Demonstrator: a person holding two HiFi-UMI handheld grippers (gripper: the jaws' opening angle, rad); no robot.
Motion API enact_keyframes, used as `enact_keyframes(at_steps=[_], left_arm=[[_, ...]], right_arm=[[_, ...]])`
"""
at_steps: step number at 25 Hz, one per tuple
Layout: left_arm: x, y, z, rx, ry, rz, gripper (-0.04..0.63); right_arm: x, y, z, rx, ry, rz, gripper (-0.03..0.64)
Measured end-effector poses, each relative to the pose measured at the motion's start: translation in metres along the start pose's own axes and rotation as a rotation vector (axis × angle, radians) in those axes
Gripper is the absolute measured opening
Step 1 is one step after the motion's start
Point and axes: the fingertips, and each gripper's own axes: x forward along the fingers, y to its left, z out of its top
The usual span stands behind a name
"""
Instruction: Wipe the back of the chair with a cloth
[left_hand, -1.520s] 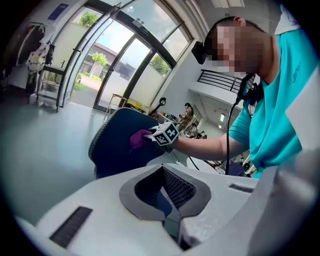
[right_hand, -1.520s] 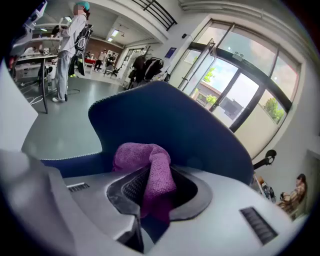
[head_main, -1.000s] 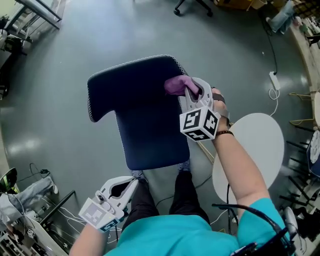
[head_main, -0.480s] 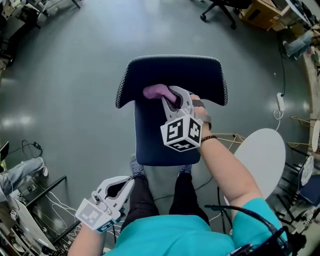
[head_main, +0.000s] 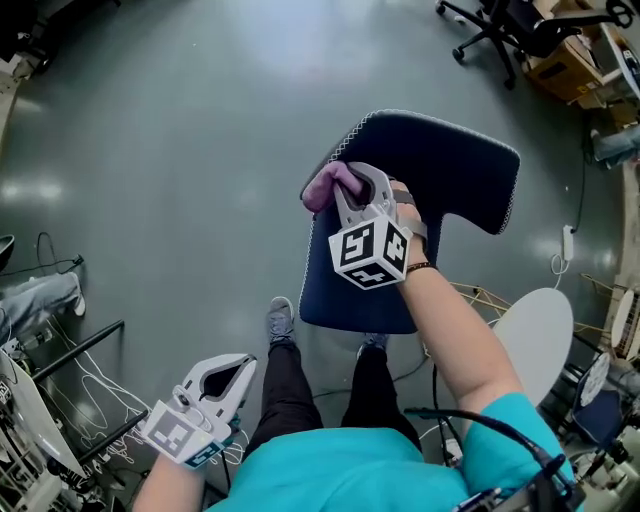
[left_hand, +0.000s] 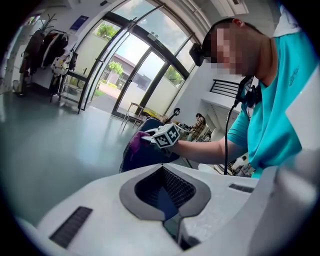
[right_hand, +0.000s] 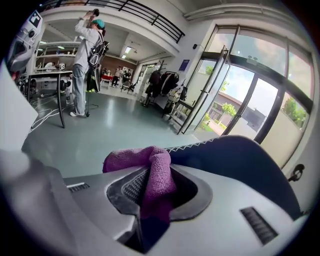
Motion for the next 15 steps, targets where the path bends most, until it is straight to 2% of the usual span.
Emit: enact_keyframes(at_steps=[4, 7, 15], left_arm=[[0.002, 0.000, -0.001, -0.009, 0.013, -0.018, 0.003], [0.017, -0.010, 0.002, 0.008, 0.037, -0.044, 0.003], [0.089, -0.071, -0.001, 0.067, 0.114, -0.149, 0.003]], right_arm=[[0.005, -0.005, -0.015, -0.017, 0.037, -0.034, 0.089], [0.002, -0.026, -0.042, 0.002, 0.075, -0.079, 0.089], [-0.058, -0.108, -0.161, 0.070, 0.191, -0.215, 0.089]])
